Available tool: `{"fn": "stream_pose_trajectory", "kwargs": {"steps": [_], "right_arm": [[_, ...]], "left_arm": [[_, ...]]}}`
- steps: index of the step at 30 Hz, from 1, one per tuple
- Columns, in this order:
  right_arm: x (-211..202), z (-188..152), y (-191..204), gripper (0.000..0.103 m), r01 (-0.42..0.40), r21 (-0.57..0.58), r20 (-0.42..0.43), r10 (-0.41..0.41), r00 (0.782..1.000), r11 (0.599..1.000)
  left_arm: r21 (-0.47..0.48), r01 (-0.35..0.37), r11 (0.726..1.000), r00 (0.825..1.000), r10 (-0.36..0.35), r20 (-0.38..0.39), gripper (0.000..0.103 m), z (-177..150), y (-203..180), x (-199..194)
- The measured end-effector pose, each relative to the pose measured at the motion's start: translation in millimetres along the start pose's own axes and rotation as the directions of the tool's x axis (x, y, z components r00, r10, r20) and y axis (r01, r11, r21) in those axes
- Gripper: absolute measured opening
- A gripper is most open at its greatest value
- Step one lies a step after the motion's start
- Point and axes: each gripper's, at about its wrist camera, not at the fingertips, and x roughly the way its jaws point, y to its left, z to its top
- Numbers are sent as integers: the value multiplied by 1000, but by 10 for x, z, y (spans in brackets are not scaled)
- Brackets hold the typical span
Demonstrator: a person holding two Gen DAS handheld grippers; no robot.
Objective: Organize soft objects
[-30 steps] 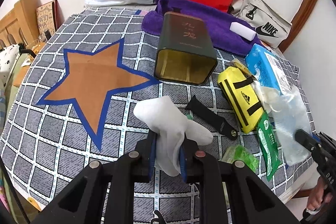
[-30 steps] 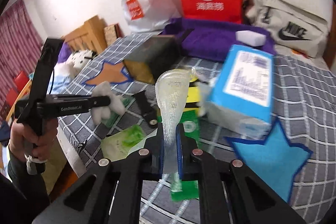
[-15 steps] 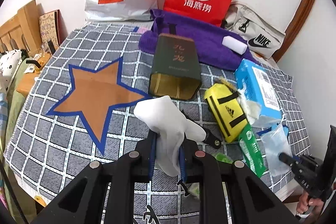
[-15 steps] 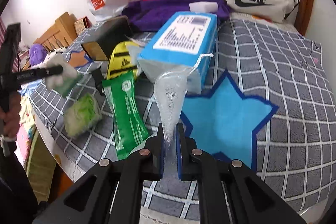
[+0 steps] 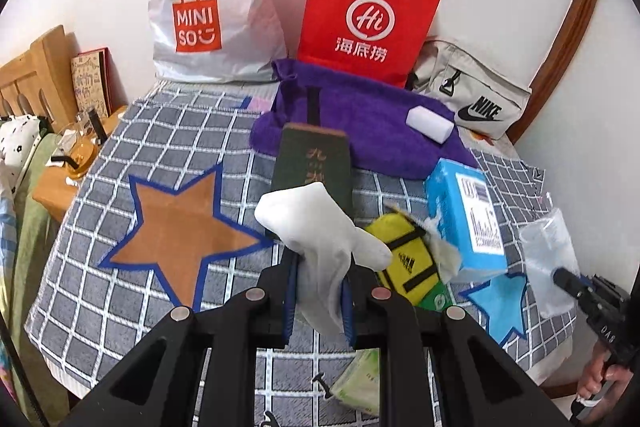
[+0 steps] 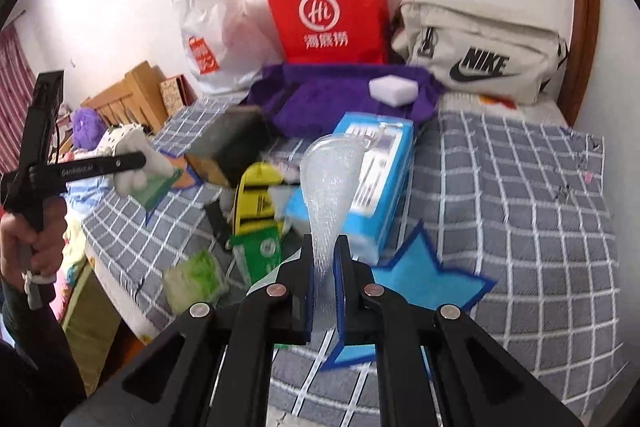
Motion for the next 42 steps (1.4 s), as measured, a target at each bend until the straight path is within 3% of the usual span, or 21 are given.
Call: {"fn": "stream_pose_trajectory", "kwargs": {"steps": [7, 21, 35, 42], "right_arm": [[0, 403, -53, 8, -1, -19, 46, 2, 999, 1000], [201, 933, -163, 8, 0, -34, 59, 2, 998, 999], [747, 1480, -357, 8, 8, -41, 46, -6, 999, 999], [1095, 1756, -473, 8, 8, -44, 33, -7, 999, 999]], "left_arm": [[2, -10, 1000, 999, 10, 45, 18, 296, -43, -79], [11, -29, 1000, 995, 28, 91, 18, 771, -101, -28], [41, -49, 998, 997, 46, 68, 18, 1221, -151, 443], [59, -132, 989, 989, 128, 68, 18, 1453, -107, 702]]}}
